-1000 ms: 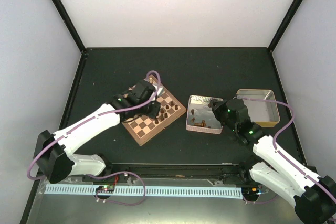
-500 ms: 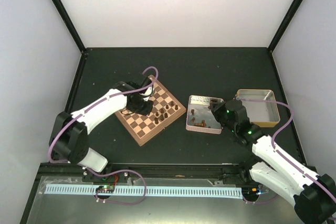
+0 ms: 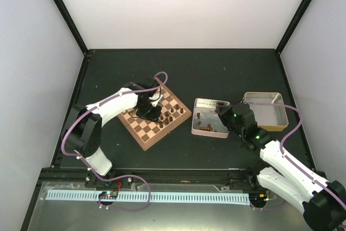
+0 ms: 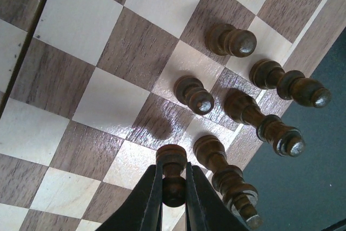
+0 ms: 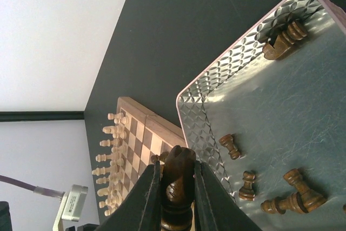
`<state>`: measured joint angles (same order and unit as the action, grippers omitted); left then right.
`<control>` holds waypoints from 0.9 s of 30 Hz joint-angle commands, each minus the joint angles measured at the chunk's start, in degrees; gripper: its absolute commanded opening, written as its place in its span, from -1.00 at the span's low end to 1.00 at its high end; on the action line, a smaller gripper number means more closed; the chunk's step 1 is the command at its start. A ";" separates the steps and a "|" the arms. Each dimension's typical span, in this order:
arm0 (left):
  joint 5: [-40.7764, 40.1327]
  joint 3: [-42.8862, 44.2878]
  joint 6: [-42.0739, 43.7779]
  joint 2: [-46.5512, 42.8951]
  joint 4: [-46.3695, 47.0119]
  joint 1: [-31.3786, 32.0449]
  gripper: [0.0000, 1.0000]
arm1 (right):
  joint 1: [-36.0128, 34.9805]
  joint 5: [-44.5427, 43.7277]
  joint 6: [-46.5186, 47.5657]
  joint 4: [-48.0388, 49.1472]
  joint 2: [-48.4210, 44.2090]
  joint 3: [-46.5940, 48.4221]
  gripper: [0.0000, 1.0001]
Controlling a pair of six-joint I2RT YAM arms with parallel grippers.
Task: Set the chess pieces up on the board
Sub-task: Place the chess piece on the chessboard.
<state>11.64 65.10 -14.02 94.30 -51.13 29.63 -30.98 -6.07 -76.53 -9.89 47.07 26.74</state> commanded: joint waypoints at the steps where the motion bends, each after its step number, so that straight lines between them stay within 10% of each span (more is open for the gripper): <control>1: 1.55 1.88 0.60 0.98 -0.27 -0.58 -0.97 | 0.39 -1.76 0.95 0.74 -0.64 -0.46 -0.95; 27: 1.62 2.83 0.05 4.56 1.54 -1.41 -0.76 | 0.63 -1.91 1.57 0.57 -0.41 -0.38 -0.94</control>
<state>12.51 65.56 -14.00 97.65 -50.50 28.69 -30.72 -6.11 -75.92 -9.89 47.07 26.61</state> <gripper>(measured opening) 0.114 0.145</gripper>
